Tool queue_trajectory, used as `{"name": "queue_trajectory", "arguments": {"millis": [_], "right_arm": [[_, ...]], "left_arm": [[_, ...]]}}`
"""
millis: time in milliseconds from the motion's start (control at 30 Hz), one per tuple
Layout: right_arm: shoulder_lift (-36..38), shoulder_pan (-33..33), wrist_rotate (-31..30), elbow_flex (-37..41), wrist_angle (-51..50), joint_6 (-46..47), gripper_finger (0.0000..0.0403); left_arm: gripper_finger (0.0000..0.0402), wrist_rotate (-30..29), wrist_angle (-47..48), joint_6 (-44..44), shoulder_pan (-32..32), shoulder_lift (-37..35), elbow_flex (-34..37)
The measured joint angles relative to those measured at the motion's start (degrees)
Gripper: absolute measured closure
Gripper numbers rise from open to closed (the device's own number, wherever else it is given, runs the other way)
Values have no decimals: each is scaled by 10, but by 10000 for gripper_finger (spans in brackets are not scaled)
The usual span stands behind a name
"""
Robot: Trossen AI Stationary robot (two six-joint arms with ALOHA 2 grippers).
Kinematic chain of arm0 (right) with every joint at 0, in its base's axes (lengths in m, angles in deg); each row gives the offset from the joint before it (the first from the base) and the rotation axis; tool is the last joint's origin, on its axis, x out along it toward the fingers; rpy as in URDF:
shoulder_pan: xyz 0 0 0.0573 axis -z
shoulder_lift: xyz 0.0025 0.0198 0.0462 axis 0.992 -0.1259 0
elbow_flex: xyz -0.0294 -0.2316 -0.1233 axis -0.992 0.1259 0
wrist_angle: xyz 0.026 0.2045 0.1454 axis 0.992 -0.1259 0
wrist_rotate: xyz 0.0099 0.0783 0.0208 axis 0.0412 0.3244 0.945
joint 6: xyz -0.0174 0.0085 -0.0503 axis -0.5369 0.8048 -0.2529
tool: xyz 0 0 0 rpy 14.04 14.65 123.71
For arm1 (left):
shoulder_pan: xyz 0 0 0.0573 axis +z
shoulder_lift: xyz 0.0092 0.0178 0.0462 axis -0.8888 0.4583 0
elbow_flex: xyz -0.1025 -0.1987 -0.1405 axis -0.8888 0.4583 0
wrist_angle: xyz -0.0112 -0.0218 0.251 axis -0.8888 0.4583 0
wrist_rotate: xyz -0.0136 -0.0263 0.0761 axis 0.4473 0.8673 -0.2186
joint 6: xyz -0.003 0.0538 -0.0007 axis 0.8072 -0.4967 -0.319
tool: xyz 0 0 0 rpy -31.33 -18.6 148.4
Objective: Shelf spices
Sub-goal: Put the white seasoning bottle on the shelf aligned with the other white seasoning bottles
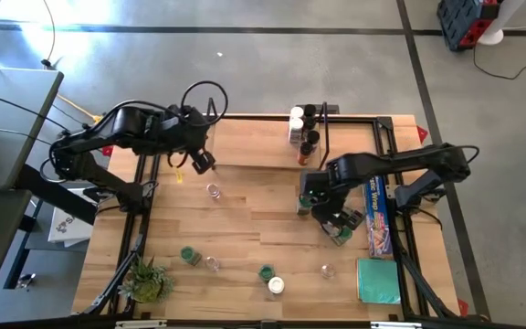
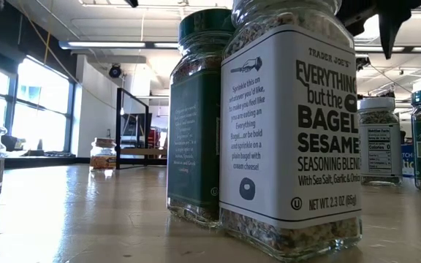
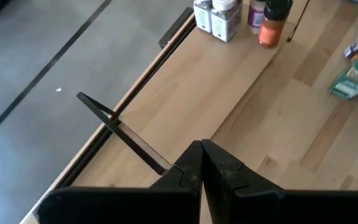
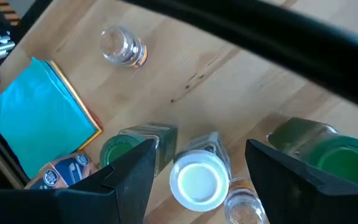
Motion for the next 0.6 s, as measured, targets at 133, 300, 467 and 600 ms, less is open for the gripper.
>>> {"name": "queue_trajectory", "arguments": {"millis": [133,300,467,600], "right_arm": [[-6,-8,-55,0,-4,2,160],[6,-11,-84,2,-34,14,160],[74,-4,-77,93,-53,147,160],[137,-4,-61,147,-53,507,160]], "left_arm": [[399,-3,10,-10,-4,-4,0],[399,-3,12,-25,-4,-3,0],[399,0,12,-16,-4,-3,0],[399,5,12,7,-4,-3,0]]}}
